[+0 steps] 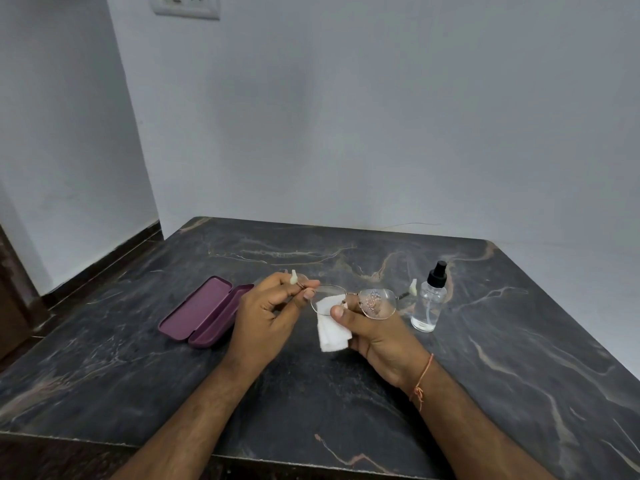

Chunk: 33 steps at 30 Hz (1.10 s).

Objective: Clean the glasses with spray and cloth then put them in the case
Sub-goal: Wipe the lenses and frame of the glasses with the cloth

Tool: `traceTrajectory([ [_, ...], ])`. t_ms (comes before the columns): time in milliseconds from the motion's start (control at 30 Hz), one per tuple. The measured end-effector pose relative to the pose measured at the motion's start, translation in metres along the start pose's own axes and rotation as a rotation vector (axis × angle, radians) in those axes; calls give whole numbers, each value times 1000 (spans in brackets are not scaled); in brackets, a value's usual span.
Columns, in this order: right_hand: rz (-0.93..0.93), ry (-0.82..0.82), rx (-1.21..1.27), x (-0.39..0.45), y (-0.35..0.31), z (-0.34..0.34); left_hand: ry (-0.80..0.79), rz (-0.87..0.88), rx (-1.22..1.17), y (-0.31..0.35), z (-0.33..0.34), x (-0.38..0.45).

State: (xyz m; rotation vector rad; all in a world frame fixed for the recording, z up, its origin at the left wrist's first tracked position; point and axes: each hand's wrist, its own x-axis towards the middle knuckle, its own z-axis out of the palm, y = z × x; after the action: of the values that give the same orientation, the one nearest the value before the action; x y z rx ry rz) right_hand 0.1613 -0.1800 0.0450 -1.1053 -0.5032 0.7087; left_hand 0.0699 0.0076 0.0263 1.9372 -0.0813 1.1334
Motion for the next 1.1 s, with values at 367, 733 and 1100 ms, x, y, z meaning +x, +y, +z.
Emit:
traceTrajectory([
  [367, 18, -8, -7, -5, -7, 6, -17, 6, -28, -1, 0, -1],
  [733, -69, 92, -68, -3, -8, 6, -6, 0, -65, 0, 2, -1],
  [1100, 5, -51, -31, -8, -8, 7, -55, -49, -119, 1, 1, 0],
])
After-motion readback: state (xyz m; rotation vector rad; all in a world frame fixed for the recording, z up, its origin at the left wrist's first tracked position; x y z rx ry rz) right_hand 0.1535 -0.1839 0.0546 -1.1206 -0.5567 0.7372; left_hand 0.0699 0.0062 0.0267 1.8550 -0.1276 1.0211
